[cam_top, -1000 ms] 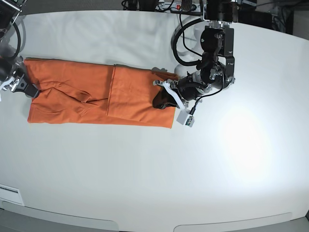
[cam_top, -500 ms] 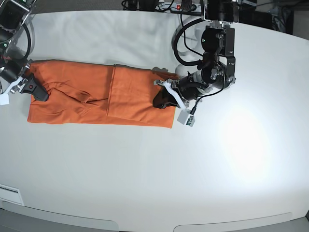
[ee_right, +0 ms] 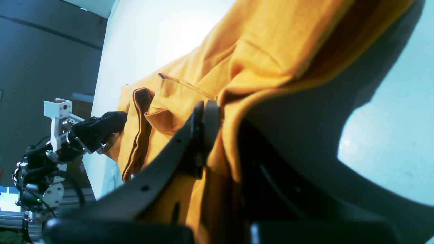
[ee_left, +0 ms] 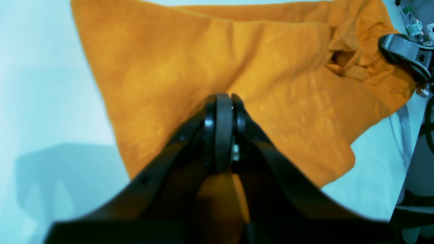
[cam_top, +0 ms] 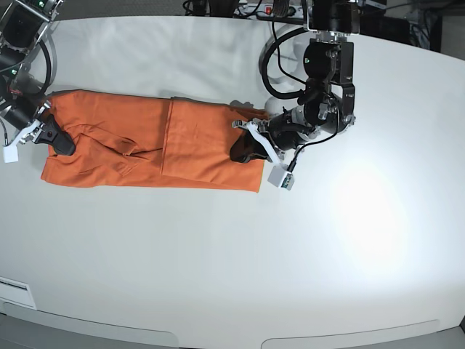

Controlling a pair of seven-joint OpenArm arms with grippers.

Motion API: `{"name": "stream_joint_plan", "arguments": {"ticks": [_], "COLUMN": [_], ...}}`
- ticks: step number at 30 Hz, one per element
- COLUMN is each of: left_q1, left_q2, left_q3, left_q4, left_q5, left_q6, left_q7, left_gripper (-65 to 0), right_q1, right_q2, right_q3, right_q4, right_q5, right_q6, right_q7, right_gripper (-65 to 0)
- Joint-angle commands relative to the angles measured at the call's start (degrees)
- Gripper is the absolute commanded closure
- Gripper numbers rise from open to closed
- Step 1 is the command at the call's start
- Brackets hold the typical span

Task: Fold the T-shirt properly
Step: 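Release the folded end with the left gripper and pull the right gripper's end inward, then lift the strip's end with the right gripper and fold it over the bundle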

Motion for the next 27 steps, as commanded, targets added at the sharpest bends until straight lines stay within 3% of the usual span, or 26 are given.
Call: {"name": "stream_joint_plan", "arguments": {"ticks": [1, 4, 13, 18, 21, 27], "left_q1": [-0.87, -1.05, -1.99, -1.97, -1.95, -1.92], "left_q2": [0.04, -0.15, -0.11, -0.09, -0.11, -2.25], "left_q3": [0.0, -0.04, -0.11, -1.22, -3.26, -7.82], "left_q4": [0.7, 0.96, 1.29, 1.33, 1.33, 1.33], "left_q5": [-0.9, -2.19, -15.52, -26.16, -28.87, -25.83], "left_q6": [-0.72, -2.27, -10.64, -17.05, -17.06, -17.06], "left_q7": [-0.13, 0.04, 1.88, 8.63, 10.6, 10.01], "left_gripper": [0.0, 0.0, 0.0, 0.0, 0.0, 0.0], "right_q1": [-0.26, -0.33, -0.35, -0.33, -0.35, -2.95], "right_q2": [0.11, 1.33, 6.82, 9.68, 10.88, 10.4], "right_q3": [-0.31, -0.28, -0.28, -0.28, -0.28, -0.28], "right_q4": [-0.15, 2.38, 12.76, 16.68, 19.8, 33.33], "right_q5": [-3.15, -4.83, -15.74, -19.89, -20.81, -21.31], "right_q6": [-1.65, -1.65, -1.65, -1.65, -1.65, -1.65], "right_q7": [-1.31, -1.09, 3.87, 6.49, 6.43, 6.29], "right_gripper": [0.0, 0.0, 0.0, 0.0, 0.0, 0.0]}}
